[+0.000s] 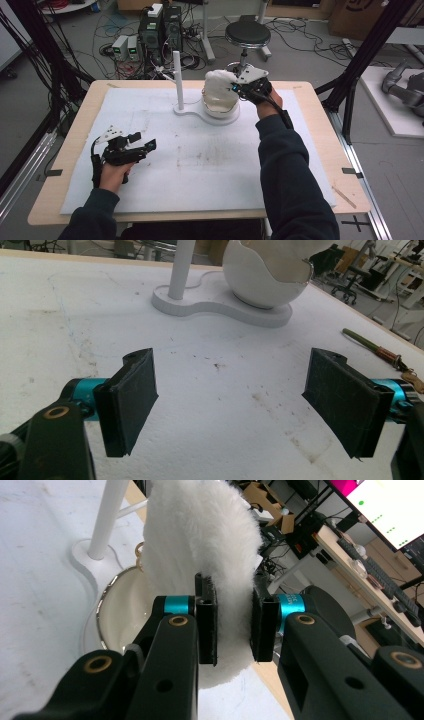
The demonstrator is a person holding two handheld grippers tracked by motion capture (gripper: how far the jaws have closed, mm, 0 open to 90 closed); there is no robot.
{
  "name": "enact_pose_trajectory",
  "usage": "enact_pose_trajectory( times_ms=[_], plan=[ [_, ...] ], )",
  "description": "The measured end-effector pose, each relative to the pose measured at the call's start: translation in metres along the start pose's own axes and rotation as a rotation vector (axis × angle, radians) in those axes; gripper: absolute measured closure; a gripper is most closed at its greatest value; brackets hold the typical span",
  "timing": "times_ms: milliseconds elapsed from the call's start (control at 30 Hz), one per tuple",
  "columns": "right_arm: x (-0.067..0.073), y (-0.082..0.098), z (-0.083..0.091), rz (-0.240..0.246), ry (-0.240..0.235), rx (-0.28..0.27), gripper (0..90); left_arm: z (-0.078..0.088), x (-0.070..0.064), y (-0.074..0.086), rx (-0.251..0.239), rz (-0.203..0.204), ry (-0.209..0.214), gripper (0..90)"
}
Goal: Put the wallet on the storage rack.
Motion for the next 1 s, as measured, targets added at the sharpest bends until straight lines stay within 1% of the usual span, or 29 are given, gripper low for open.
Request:
enact_pose_trajectory(
  times_ms=[67, 100, 133, 167, 233, 367, 433, 500, 567, 600, 633, 667, 700, 733, 767, 800, 833, 867, 900, 933, 1000],
  plan=[
    [0.002, 0.001, -0.008, 0.012, -0.002, 0.019, 78.1, 0.0, 0.001, 0.0, -0.001, 0.0, -0.005, 20.8],
    [0.004, 0.003, -0.013, 0.029, -0.004, 0.035, 78.0, 0.0, 0.002, 0.001, 0.0, 0.003, -0.009, 20.8],
    [0.007, 0.005, -0.021, 0.059, -0.008, 0.059, 78.0, 0.0, 0.002, 0.001, 0.003, 0.002, -0.01, 20.8],
    [0.007, 0.005, -0.021, 0.059, -0.008, 0.059, 78.0, 0.0, 0.002, 0.001, 0.005, 0.001, -0.011, 20.8],
    [0.01, 0.007, -0.028, 0.086, -0.009, 0.071, 77.9, 0.0, 0.002, 0.001, 0.006, 0.005, -0.009, 20.8],
    [0.018, 0.012, -0.044, 0.101, -0.039, 0.11, 77.9, -0.001, 0.002, 0.002, 0.003, 0.003, -0.007, 20.9],
    [0.022, 0.015, -0.052, 0.1, -0.055, 0.127, 77.9, 0.0, 0.002, 0.002, 0.003, 0.001, -0.006, 20.9],
    [0.023, 0.019, -0.055, 0.087, -0.059, 0.121, 77.8, -0.001, 0.002, 0.002, 0.003, -0.002, -0.004, 20.9],
    [0.023, 0.024, -0.056, 0.05, -0.091, 0.134, 77.2, -0.001, 0.002, 0.002, 0.005, -0.006, -0.006, 20.9],
    [0.023, 0.026, -0.056, 0.015, -0.126, 0.135, 75.3, -0.001, 0.002, 0.002, 0.005, -0.006, -0.006, 21.0],
    [0.022, 0.027, -0.054, -0.014, -0.147, 0.134, 71.5, 0.0, 0.002, 0.002, 0.005, -0.007, -0.007, 21.0],
    [0.022, 0.028, -0.051, -0.067, -0.165, 0.137, 63.2, 0.0, 0.002, 0.002, 0.005, -0.006, -0.006, 21.0],
    [0.021, 0.028, -0.048, -0.12, -0.184, 0.128, 55.9, 0.0, 0.002, 0.002, 0.001, -0.004, -0.007, 21.0],
    [0.02, 0.029, -0.045, -0.157, -0.188, 0.115, 51.9, 0.0, 0.003, 0.002, 0.003, -0.004, -0.008, 21.0],
    [0.019, 0.031, -0.037, -0.205, -0.168, 0.063, 49.7, 0.001, 0.003, 0.002, 0.004, -0.006, -0.009, 21.0],
    [0.018, 0.033, -0.032, -0.233, -0.167, 0.04, 46.9, 0.001, 0.003, 0.002, 0.001, -0.005, -0.01, 21.1],
    [0.016, 0.035, -0.025, -0.275, -0.177, 0.049, 40.5, 0.001, 0.003, 0.002, 0.001, -0.006, -0.009, 21.0],
    [0.013, 0.037, -0.018, -0.319, -0.182, 0.06, 40.0, 0.001, 0.003, 0.002, 0.0, -0.006, -0.011, 21.0],
    [0.012, 0.038, -0.014, -0.348, -0.19, 0.075, 39.5, 0.001, 0.004, 0.002, 0.001, -0.004, -0.012, 21.0],
    [0.01, 0.04, -0.007, -0.373, -0.202, 0.092, 36.7, 0.001, 0.004, 0.002, 0.003, -0.004, -0.01, 21.0],
    [0.008, 0.044, 0.011, -0.411, -0.221, 0.121, 33.3, 0.001, 0.005, 0.003, 0.005, -0.003, -0.014, 21.0]
  ],
)
Point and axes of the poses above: each handheld gripper's, and its own axes: z roughly backward along the jaws, y roughly out of its underside, x roughly to its left, the point moved 2 cm from there along -z, roughly forward along the jaws, and after that the axes turned 4 degrees about x, right-handed, at the moved point
